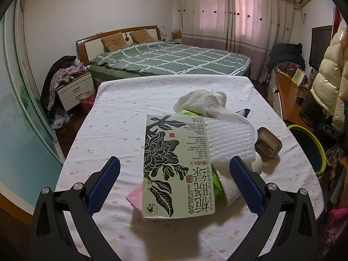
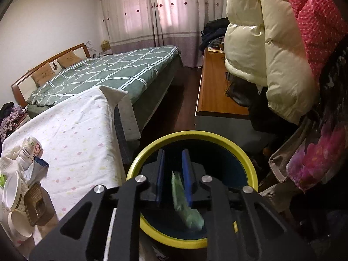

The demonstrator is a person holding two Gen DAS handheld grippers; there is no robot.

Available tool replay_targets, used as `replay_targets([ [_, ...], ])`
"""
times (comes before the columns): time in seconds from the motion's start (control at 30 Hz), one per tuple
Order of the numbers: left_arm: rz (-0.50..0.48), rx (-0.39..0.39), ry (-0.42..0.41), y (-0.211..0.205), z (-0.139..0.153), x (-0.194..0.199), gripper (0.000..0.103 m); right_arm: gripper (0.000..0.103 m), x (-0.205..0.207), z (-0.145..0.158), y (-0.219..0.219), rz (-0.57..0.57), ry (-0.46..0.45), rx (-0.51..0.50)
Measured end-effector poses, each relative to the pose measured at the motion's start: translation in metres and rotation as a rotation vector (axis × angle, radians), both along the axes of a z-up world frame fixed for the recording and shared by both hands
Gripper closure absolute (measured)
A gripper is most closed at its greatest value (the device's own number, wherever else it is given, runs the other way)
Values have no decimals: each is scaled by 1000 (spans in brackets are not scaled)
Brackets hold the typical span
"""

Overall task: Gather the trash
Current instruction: 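Carry the green bag over the yellow bin and open the right gripper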

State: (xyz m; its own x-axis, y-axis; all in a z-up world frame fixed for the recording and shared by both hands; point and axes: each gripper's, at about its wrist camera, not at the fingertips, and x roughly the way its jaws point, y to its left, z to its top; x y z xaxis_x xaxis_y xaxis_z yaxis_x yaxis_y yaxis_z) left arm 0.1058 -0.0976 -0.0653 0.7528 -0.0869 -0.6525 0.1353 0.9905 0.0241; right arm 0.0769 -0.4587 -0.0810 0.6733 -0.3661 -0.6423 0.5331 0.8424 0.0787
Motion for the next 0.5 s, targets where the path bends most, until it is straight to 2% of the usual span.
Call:
replay_targets([
  [0.5,39,76,39,-1,-24,25,5,85,6,2,13,40,6,9],
])
